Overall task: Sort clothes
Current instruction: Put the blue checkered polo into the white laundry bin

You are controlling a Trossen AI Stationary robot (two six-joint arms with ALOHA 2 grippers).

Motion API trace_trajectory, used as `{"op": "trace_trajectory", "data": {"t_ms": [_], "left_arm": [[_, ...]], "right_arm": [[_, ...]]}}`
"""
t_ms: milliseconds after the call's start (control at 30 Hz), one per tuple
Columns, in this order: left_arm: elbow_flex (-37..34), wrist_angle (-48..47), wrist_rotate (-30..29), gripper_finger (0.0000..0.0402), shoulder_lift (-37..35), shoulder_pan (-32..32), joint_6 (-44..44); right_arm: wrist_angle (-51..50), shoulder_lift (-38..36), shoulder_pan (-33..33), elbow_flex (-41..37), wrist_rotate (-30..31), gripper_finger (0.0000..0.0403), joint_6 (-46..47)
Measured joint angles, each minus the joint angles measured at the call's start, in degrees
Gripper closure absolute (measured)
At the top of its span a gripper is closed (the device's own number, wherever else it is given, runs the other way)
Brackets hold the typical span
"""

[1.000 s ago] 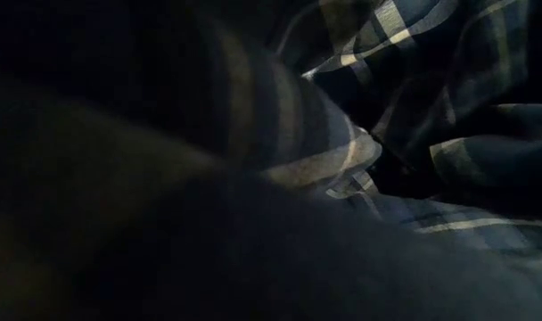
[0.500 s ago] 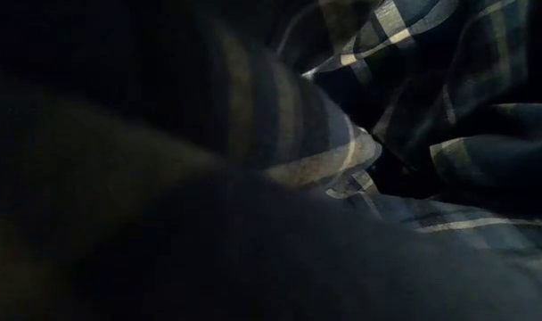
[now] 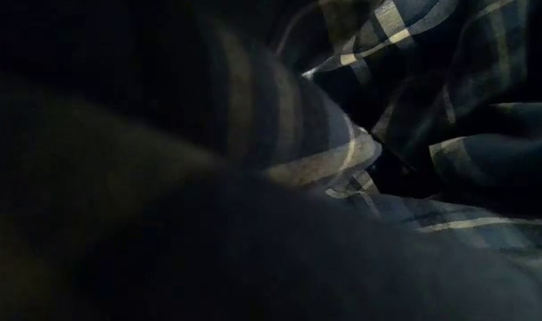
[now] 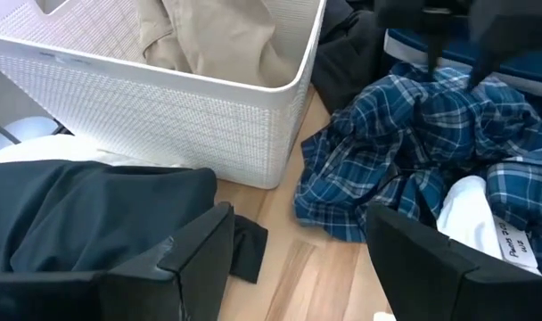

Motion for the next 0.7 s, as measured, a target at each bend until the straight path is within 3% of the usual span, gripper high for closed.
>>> {"op": "trace_trajectory", "data": {"t_ms": [67,233,433,567,700], "left_arm": [[0.0,-0.1,0.0,0.0171,0.0,0.0,0.0],[0.0,-0.2,0.0,0.0171,0.0,0.0,0.3],[0.0,-0.2,0.0,0.0171,0.0,0.0,0.8],[0.0,-0.2,0.0,0.0171,0.0,0.0,1.2],[0.0,-0.2,0.0,0.0171,0.0,0.0,1.2]], "right_arm": [[0.4,0.8,0.0,0.0,2.8,0.017,1.6],[1.2,3.2,0.1,-0.1,2.7,0.0108,3.5],[2.0,7.0,0.2,-0.1,2.7,0.0079,2.1],[2.4,9.3,-0.1,-0.2,2.1,0.0127,-0.4],[3.8,11.1,-0.1,-0.2,1.6,0.0236,-2.1]]}}
